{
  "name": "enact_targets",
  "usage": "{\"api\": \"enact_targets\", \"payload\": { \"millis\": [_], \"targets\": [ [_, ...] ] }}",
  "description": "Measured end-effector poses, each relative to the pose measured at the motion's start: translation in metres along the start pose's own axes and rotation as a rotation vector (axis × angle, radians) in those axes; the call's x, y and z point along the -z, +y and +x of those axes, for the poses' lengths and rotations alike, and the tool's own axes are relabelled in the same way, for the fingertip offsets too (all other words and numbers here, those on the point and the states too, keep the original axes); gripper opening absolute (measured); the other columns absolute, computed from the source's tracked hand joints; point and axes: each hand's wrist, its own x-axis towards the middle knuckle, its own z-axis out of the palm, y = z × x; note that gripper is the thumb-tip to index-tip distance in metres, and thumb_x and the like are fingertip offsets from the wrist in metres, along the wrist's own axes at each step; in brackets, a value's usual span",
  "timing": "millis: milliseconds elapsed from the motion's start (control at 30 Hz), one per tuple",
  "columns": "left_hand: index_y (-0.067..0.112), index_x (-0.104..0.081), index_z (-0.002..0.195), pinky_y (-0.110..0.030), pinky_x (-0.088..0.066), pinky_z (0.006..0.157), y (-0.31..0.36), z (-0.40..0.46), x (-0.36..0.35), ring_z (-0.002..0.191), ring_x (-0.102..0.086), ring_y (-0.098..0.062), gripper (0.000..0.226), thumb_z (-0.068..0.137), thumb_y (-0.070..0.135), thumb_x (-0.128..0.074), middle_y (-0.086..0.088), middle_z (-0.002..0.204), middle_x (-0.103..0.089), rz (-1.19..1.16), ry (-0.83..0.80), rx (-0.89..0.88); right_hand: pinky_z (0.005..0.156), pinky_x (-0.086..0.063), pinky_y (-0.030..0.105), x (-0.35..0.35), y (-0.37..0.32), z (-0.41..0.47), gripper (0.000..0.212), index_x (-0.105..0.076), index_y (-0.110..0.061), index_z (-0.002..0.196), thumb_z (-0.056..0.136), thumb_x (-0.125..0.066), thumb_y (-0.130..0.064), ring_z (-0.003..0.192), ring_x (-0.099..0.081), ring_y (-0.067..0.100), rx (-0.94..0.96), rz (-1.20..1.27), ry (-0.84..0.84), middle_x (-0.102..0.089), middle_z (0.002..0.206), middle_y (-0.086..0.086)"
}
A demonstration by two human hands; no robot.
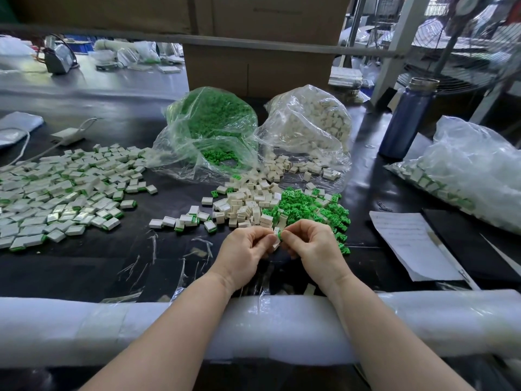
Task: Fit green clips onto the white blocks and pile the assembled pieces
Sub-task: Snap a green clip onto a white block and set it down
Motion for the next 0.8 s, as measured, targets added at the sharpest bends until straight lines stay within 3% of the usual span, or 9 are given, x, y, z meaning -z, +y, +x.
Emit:
{"api": "enact_targets", "payload": {
  "millis": [133,200,433,600,733,800],
  "targets": [
    [0.009,-0.072,0.095,-0.023,-0.047,0.077,-0.0008,-0.0008,-0.0004,0.066,-0.053,-0.002,0.014,0.089,0.015,-0.060,0.007,0.074,-0.063,0.073,-0.009,-0.020,0.054,-0.044,0.019,-0.0004,0.0023,0.0009,0.024,-0.061,-0.019,0.065,0.083,-0.066,-0.005,0.048,-0.051,0.001,-0.001,-0.105,-0.040,-0.059,0.052,-0.008],
    [0.010,-0.072,0.096,-0.024,-0.047,0.077,-0.0016,-0.0008,-0.0006,0.067,-0.053,-0.002,0.015,0.089,0.016,-0.060,0.007,0.074,-0.062,0.090,-0.009,-0.023,0.058,-0.045,0.024,-0.0003,0.0030,0.0013,0.024,-0.060,-0.020,0.065,0.083,-0.066,-0.007,0.052,-0.052,0.005,-0.002,-0.138,-0.047,-0.060,0.057,-0.005],
    [0.017,-0.070,0.096,-0.029,-0.052,0.081,0.0023,-0.0012,-0.0022,0.072,-0.062,-0.011,0.015,0.090,0.012,-0.058,0.001,0.080,-0.069,0.015,0.018,-0.010,0.053,-0.050,0.021,-0.0007,0.0003,-0.0005,0.019,-0.063,-0.017,0.069,0.082,-0.067,-0.004,0.054,-0.058,0.010,0.025,-0.004,-0.004,-0.064,0.062,0.002],
    [0.033,-0.064,0.081,-0.029,-0.053,0.079,0.0041,-0.0027,-0.0017,0.073,-0.063,-0.012,0.022,0.086,0.012,-0.061,0.002,0.075,-0.068,-0.063,0.040,0.034,0.053,-0.049,0.020,0.0002,-0.0012,-0.0022,0.016,-0.064,-0.013,0.069,0.079,-0.070,-0.002,0.054,-0.057,0.006,0.057,0.027,-0.014,-0.064,0.062,0.000],
    [0.032,-0.063,0.075,-0.021,-0.049,0.067,0.0043,-0.0032,-0.0014,0.064,-0.056,-0.008,0.022,0.081,0.011,-0.066,0.008,0.065,-0.062,-0.038,0.051,0.038,0.060,-0.052,0.027,0.0003,-0.0016,-0.0025,0.019,-0.064,-0.014,0.066,0.077,-0.072,-0.001,0.060,-0.059,0.011,0.095,0.025,-0.027,-0.065,0.065,0.005],
    [0.030,-0.063,0.073,-0.020,-0.047,0.065,0.0043,-0.0029,-0.0005,0.063,-0.055,-0.009,0.024,0.080,0.008,-0.065,0.007,0.063,-0.061,-0.044,0.054,0.040,0.059,-0.049,0.021,0.0002,-0.0018,-0.0028,0.019,-0.065,-0.015,0.066,0.077,-0.071,0.000,0.059,-0.059,0.007,0.107,0.034,-0.051,-0.066,0.064,-0.001]
  ]
}}
